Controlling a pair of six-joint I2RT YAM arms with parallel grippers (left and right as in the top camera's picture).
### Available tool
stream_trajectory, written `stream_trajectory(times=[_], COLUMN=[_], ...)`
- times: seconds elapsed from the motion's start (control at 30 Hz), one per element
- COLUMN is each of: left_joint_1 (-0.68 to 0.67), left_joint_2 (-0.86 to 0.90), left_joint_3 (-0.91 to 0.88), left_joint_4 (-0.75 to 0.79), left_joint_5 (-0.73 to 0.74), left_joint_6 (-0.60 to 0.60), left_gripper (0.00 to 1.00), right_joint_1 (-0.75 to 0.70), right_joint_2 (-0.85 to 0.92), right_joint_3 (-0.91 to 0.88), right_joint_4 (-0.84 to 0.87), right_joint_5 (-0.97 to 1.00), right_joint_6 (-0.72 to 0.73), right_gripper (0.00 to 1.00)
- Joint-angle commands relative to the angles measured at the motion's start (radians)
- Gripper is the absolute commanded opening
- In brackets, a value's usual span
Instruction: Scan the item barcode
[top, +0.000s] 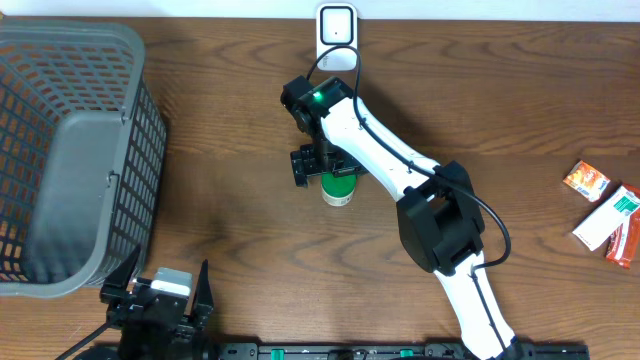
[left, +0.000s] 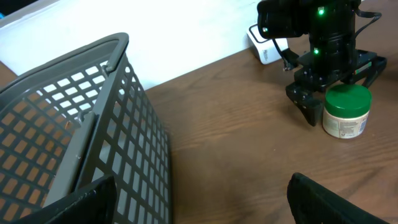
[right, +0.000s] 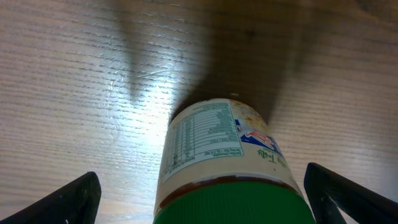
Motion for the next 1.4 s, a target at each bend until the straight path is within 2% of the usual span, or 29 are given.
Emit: stream_trajectory(times=[0.0,0.13,0.5,1.17,1.27,1.3,1.33,1.37], left_joint_1=[-0.002,-0.002,-0.002,-0.002,-0.002,-0.002,-0.002,-0.002], left_joint_2=[-0.006,-0.006,-0.006,-0.006,-0.006,-0.006,-0.006,-0.006], left_joint_3=[0.004,0.004,0.004,0.004,0.004,0.004,0.004,0.004], left_joint_4=[0.004,0.004,0.000,0.000,0.000,0.000,0.000,0.000], left_joint_5=[-0.005,-0.005,-0.005,-0.005,-0.005,-0.005,-0.005,-0.005], left_joint_6=[-0.005,-0.005,-0.005,-0.005,-0.005,-0.005,-0.005,-0.005], left_gripper=[0.87,0.87,0.87,0.87,0.87,0.87,0.87,0.87], right_joint_1=[0.010,0.004,-0.003,-0.002,-0.002,-0.002,-0.002,-0.002], right_joint_2=[-0.001,-0.001,-0.001,-0.001,-0.001,-0.001,-0.001,-0.001], right_joint_3=[-0.011,-0.018,-0.110,-0.137,-0.137,-0.137,-0.137,-0.137], right_joint_4=[0.005,0.009,0.086,0.105,0.104,0.104,0.101,0.095], right_joint_5=[0.025,0.024,0.016,0.017,0.017,0.017,0.017,0.019], right_joint_6=[-0.078,-0.136,-0.167,-0.180,-0.180,-0.180,-0.171,-0.154], right_gripper=[0.99,0.99,0.97,0.66,0.67,0.83,0.91,0.95])
